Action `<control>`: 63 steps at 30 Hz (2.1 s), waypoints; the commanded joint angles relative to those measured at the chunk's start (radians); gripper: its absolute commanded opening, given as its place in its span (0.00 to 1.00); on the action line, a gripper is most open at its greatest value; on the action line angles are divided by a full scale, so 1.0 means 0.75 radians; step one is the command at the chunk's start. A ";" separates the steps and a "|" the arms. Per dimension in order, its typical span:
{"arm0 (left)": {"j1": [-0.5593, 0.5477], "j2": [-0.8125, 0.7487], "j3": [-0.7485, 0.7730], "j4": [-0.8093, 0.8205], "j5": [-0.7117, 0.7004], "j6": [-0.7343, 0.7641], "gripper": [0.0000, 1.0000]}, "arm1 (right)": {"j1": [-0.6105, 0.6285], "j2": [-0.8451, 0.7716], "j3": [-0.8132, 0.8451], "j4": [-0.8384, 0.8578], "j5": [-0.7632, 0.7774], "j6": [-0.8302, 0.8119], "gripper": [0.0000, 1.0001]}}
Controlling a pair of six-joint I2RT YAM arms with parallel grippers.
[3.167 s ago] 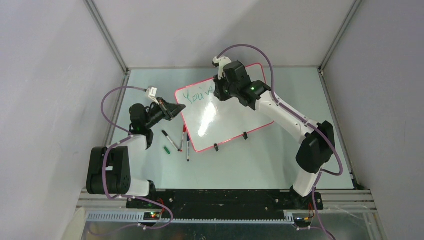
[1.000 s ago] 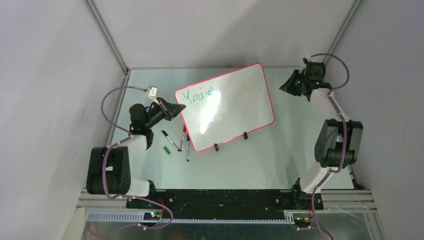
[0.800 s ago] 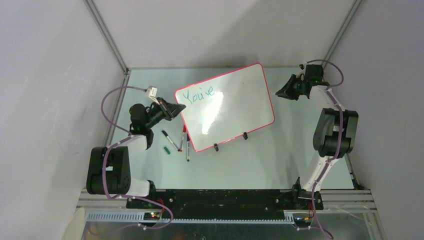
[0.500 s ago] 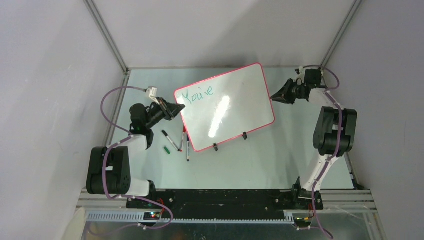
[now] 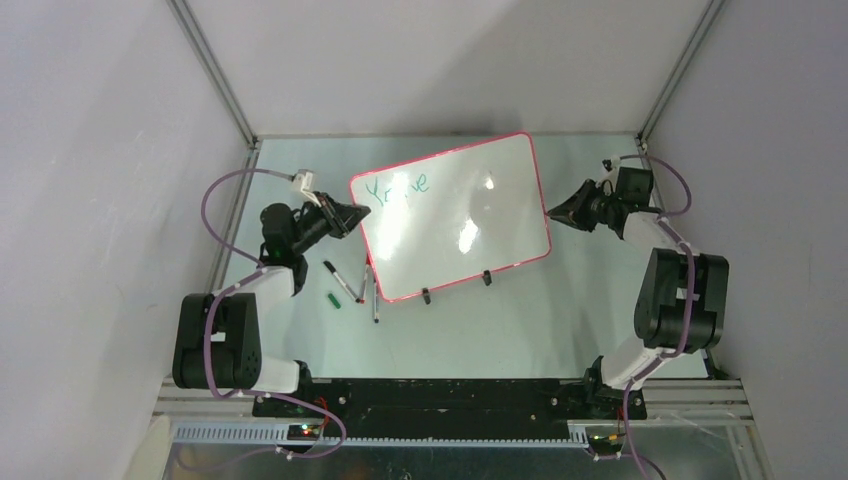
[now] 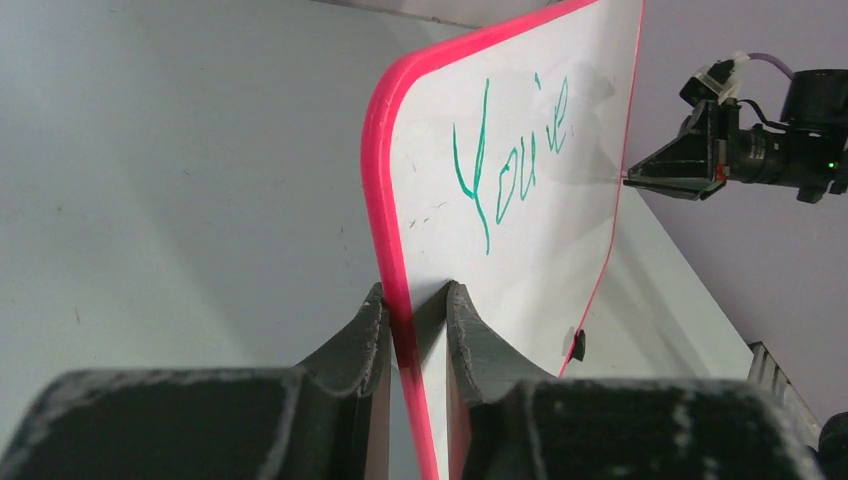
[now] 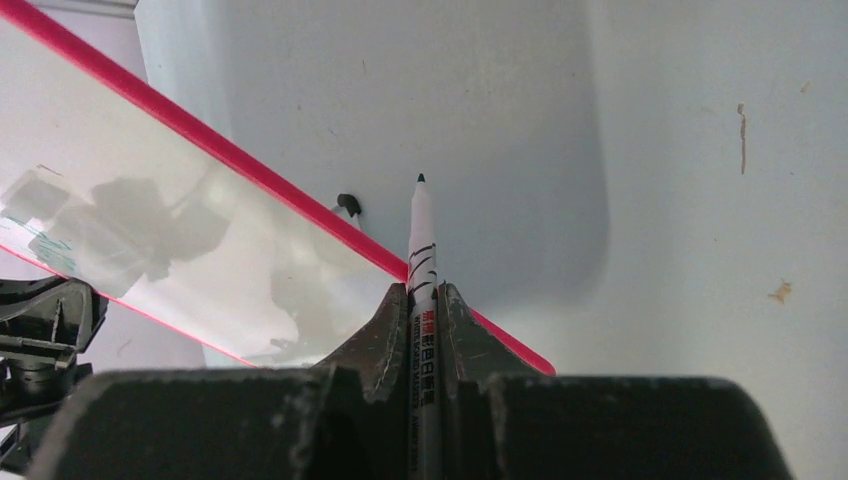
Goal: Write a sentence on the whiteboard
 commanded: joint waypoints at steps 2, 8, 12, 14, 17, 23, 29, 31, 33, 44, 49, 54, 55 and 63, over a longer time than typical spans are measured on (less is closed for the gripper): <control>-0.052 0.041 -0.007 -0.254 -0.139 0.226 0.19 | 0.061 -0.162 -0.102 -0.010 -0.142 0.055 0.00; -0.060 0.037 -0.005 -0.266 -0.141 0.236 0.19 | 0.057 -0.290 -0.205 -0.025 -0.115 0.056 0.00; -0.060 0.039 -0.005 -0.275 -0.147 0.238 0.19 | 0.080 -0.360 -0.231 -0.058 -0.075 0.046 0.00; -0.061 0.039 -0.001 -0.281 -0.149 0.239 0.19 | 0.079 -0.398 -0.232 -0.081 -0.006 0.042 0.00; -0.060 0.034 -0.006 -0.276 -0.159 0.237 0.18 | 0.059 -0.456 -0.228 -0.078 0.199 0.060 0.00; -0.060 0.031 -0.018 -0.254 -0.160 0.228 0.18 | 0.087 -0.574 -0.135 -0.046 0.634 0.097 0.00; -0.059 0.030 -0.023 -0.243 -0.148 0.226 0.20 | 0.332 -0.589 0.052 -0.072 0.773 -0.068 0.00; -0.059 0.032 -0.023 -0.244 -0.142 0.226 0.22 | 0.426 -0.576 0.097 -0.079 0.755 -0.104 0.00; -0.055 0.025 -0.025 -0.251 -0.141 0.229 0.25 | 0.526 -0.556 0.144 -0.093 0.745 -0.147 0.00; -0.007 -0.080 -0.141 -0.204 -0.054 0.205 0.36 | 0.854 -0.340 0.401 -0.274 0.766 -0.294 0.00; -0.005 -0.084 -0.157 -0.203 -0.005 0.198 0.39 | 0.963 -0.307 0.429 -0.285 0.785 -0.345 0.00; -0.005 -0.114 -0.200 -0.169 0.009 0.176 0.36 | 1.066 -0.275 0.504 -0.323 0.829 -0.394 0.00; -0.005 -0.116 -0.205 -0.163 0.009 0.170 0.36 | 1.089 -0.266 0.526 -0.328 0.834 -0.405 0.00; -0.005 -0.083 -0.213 -0.095 0.020 0.119 0.31 | 1.137 -0.165 0.636 -0.362 0.866 -0.430 0.00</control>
